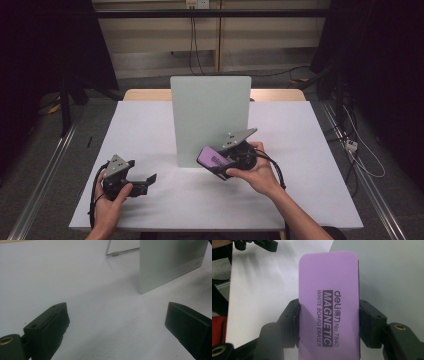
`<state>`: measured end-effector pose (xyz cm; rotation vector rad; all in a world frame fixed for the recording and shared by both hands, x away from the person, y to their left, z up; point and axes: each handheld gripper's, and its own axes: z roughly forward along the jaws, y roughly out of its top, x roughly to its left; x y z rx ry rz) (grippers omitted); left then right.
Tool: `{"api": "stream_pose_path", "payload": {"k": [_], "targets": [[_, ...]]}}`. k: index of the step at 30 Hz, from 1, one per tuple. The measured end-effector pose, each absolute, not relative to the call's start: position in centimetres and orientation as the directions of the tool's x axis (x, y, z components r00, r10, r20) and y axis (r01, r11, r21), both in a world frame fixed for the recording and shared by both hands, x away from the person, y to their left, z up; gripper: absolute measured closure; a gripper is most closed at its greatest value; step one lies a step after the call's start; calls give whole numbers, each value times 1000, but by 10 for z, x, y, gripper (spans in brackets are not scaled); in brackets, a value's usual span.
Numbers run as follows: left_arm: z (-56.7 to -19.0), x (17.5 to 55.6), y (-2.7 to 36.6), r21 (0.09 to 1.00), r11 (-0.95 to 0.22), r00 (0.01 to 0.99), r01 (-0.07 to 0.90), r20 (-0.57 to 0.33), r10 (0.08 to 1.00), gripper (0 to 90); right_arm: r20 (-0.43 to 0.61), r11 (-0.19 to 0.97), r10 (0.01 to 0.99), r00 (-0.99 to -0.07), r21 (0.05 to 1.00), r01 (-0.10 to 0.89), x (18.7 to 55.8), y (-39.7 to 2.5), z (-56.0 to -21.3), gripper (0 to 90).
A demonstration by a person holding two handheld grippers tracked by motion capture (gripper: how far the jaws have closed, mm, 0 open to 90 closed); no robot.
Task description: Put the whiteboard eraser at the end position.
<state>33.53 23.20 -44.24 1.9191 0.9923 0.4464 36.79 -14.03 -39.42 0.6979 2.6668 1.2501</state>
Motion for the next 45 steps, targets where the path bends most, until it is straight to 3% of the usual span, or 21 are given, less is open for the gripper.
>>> {"api": "stream_pose_path", "payload": {"k": [22, 45], "targets": [[-443, 335, 231, 844, -270, 610, 464, -83, 788, 50, 126, 615, 410, -903, 693, 376, 359, -148, -402, 420], [-442, 334, 233, 843, -279, 620, 459, -79, 781, 50, 162, 728, 334, -929, 582, 363, 342, -125, -429, 419]]}}
